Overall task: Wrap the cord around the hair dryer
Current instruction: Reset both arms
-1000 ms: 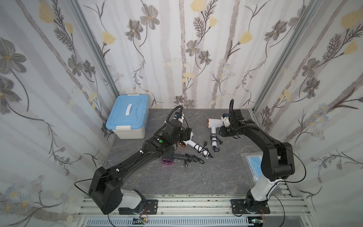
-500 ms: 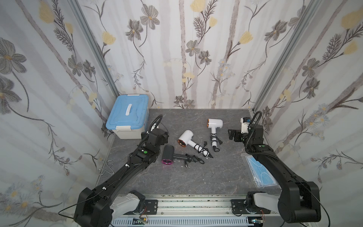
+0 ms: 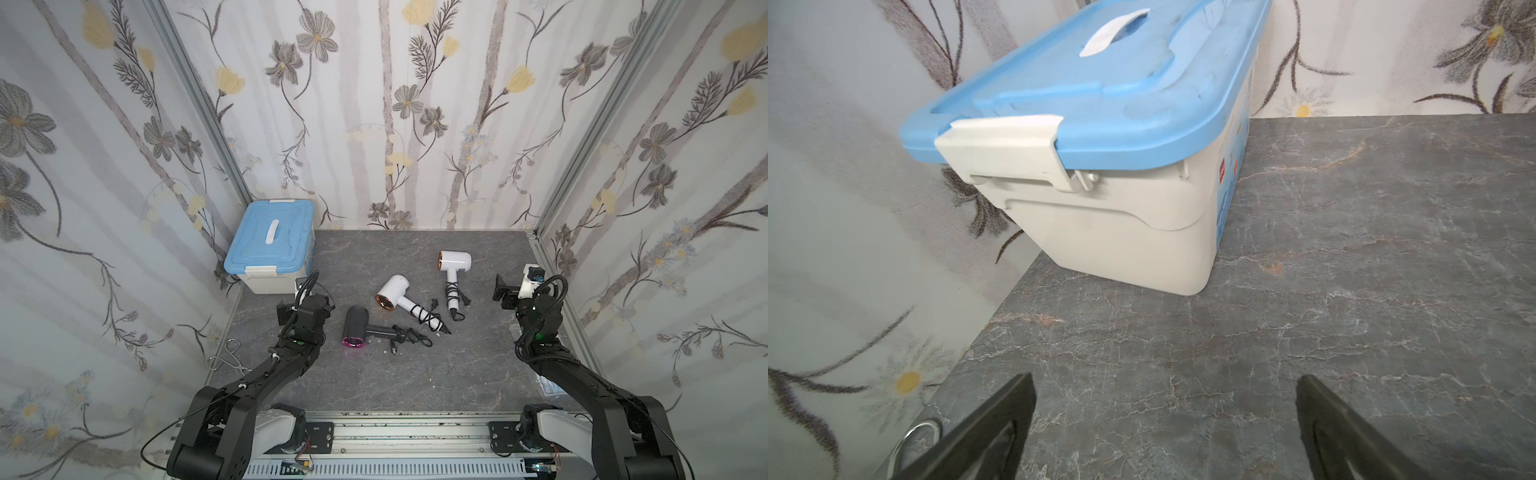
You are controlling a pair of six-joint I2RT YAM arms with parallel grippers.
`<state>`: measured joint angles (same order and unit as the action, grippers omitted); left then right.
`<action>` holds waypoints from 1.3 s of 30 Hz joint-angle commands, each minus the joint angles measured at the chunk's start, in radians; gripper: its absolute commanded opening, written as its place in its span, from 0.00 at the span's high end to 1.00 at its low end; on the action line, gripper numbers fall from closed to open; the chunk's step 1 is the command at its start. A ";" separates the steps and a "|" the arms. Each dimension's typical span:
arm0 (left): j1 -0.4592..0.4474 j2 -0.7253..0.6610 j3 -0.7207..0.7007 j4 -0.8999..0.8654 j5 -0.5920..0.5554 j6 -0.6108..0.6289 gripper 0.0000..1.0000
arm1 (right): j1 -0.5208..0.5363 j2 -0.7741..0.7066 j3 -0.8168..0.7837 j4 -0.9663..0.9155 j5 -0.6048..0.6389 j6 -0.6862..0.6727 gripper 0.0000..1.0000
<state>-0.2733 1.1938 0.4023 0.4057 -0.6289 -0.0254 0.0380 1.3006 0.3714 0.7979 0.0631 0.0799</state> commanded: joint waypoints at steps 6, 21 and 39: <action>0.043 0.131 -0.002 0.248 0.110 0.002 0.00 | 0.000 0.097 0.048 0.207 -0.019 -0.031 0.00; 0.088 0.234 0.039 0.284 0.181 0.054 0.00 | 0.005 0.180 0.113 0.210 -0.046 -0.131 0.00; 0.089 0.187 0.002 0.287 0.217 0.025 0.00 | 0.002 0.039 -0.131 0.261 -0.021 -0.117 0.00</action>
<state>-0.1848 1.3758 0.3973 0.6552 -0.4175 -0.0017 0.0399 1.3083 0.2367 0.9504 0.0338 -0.0494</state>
